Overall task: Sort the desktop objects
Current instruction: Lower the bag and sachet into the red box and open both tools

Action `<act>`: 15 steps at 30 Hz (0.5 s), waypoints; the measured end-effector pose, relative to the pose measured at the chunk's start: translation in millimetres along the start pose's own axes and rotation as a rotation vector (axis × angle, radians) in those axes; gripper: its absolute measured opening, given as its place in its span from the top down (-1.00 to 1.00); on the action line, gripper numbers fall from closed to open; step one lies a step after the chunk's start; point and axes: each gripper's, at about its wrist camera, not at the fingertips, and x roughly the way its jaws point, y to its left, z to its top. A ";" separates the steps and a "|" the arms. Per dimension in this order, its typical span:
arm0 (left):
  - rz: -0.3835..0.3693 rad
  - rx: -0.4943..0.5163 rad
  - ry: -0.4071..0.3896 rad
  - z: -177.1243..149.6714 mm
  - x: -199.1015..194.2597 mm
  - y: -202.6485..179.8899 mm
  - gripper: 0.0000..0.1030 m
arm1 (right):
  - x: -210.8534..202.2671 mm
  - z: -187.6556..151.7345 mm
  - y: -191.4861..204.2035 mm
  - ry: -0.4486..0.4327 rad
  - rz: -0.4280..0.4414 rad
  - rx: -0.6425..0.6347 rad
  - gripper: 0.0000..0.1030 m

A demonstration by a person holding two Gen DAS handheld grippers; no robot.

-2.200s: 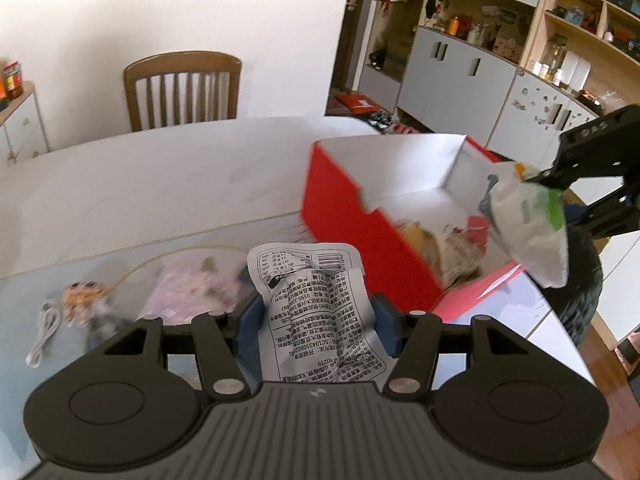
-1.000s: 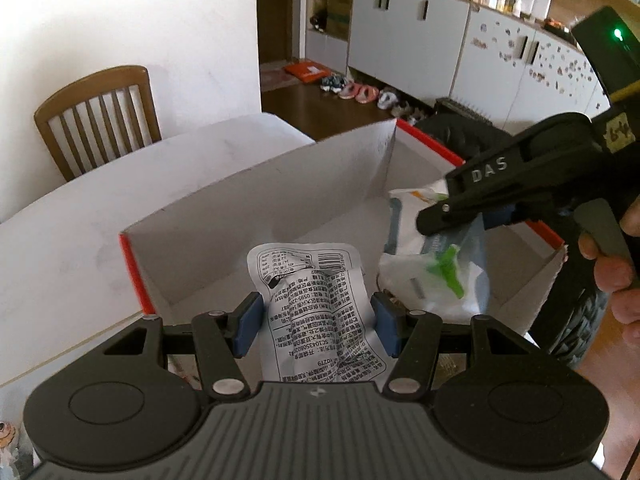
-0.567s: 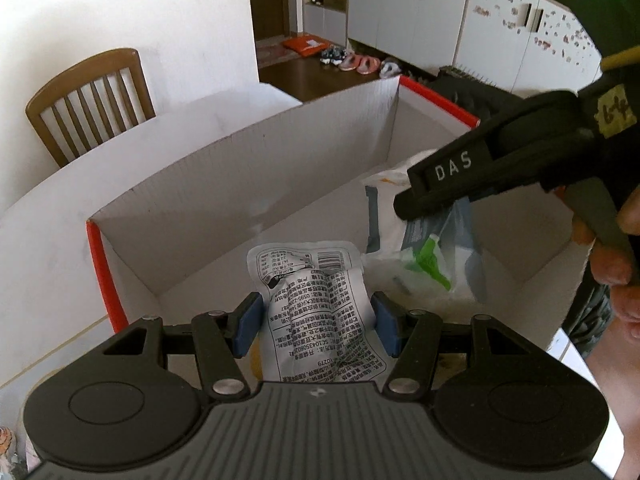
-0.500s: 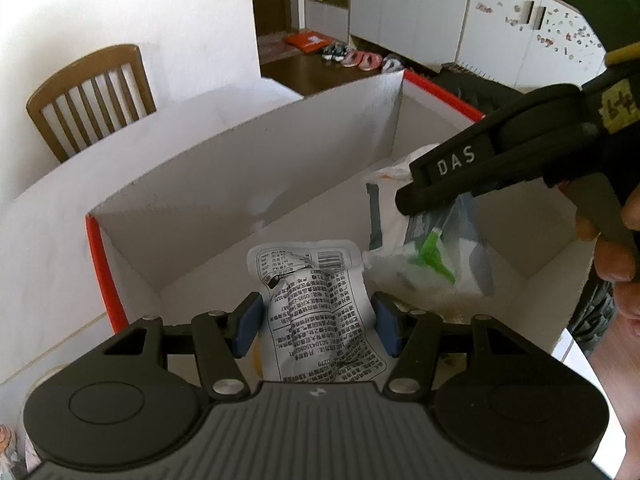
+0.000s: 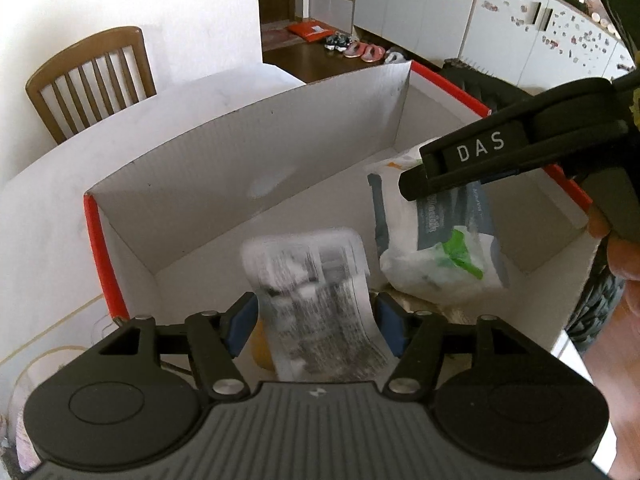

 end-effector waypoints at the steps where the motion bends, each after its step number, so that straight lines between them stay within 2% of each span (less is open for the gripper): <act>1: -0.008 -0.005 -0.002 -0.3 -1.9 0.6 -0.23 | -1.4 0.4 -0.3 0.000 0.002 0.001 -0.04; 6: -0.022 -0.024 -0.019 -2.2 -11.7 1.5 -0.23 | -11.4 -0.7 -6.2 -0.003 0.018 0.018 -0.13; 8: -0.030 -0.036 -0.032 -3.1 -18.1 3.9 -0.24 | -17.5 -1.6 -8.1 -0.010 0.030 0.017 -0.30; 15: -0.064 -0.099 -0.050 -9.7 -34.8 13.1 -0.27 | -38.4 -5.9 -16.6 -0.027 0.057 0.034 -0.30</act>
